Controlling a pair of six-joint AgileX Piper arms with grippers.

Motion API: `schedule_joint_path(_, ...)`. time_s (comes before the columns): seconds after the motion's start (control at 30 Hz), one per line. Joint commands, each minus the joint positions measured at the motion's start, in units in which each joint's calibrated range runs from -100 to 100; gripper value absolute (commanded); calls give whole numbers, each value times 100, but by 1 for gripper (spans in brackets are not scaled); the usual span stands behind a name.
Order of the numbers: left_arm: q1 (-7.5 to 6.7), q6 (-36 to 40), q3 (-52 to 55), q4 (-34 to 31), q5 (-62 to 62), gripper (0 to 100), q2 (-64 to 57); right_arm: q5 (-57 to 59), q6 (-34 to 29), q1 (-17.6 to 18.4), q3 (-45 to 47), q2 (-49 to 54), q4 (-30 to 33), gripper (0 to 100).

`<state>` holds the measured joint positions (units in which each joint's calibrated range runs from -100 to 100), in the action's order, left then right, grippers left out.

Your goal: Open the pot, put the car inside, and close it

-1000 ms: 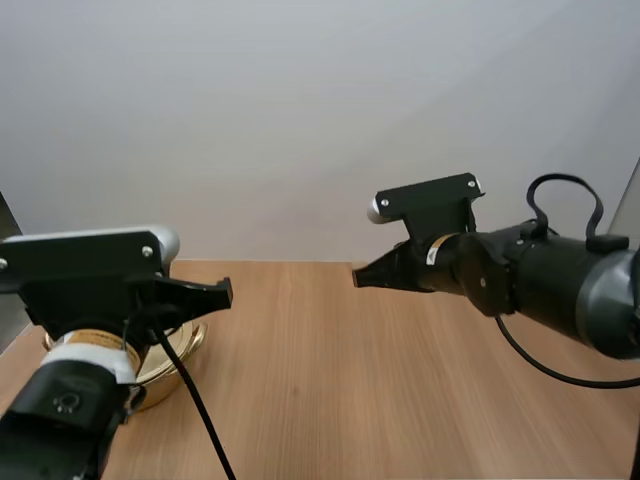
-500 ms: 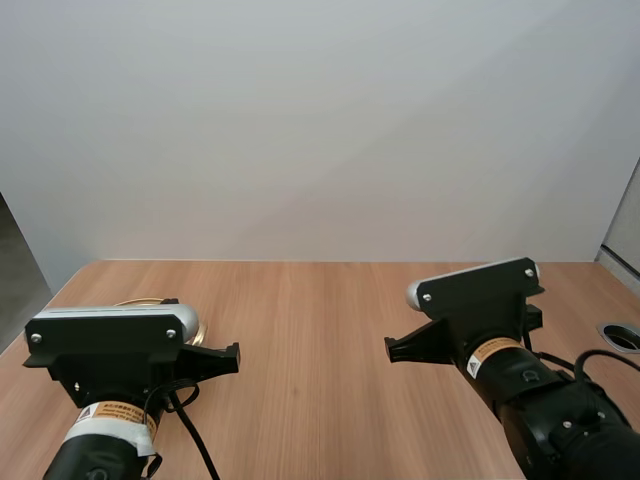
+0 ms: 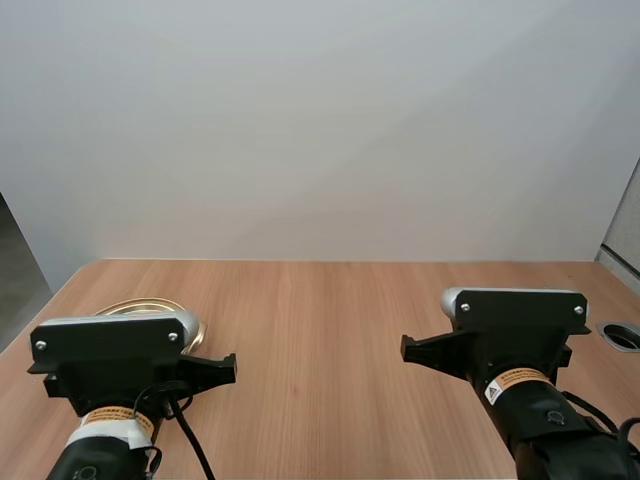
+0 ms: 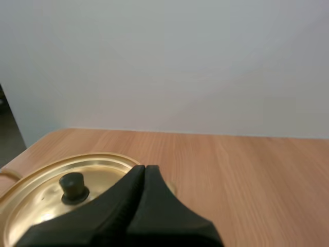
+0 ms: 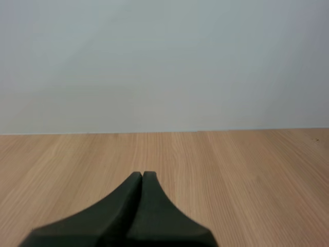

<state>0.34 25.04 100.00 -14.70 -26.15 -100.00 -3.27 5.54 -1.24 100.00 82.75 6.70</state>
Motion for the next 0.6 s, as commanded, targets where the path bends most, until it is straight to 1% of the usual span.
schedule_joint_path(0.0,74,-1139,0,1407,-381,0,0,595,3,1,0,277,-1,0)
schedule_joint_path(0.1,107,-1138,0,1407,-381,0,0,1555,3,1,0,623,-72,0)
schedule_joint_path(0.23,107,-1138,0,1407,-381,0,0,3026,3,1,0,1242,-237,0)
schedule_joint_path(0.43,105,-1138,0,1394,-395,0,0,3447,3,1,0,1725,-424,0)
schedule_joint_path(0.57,105,-1138,0,1387,-349,0,0,3508,3,1,0,1725,-464,0)
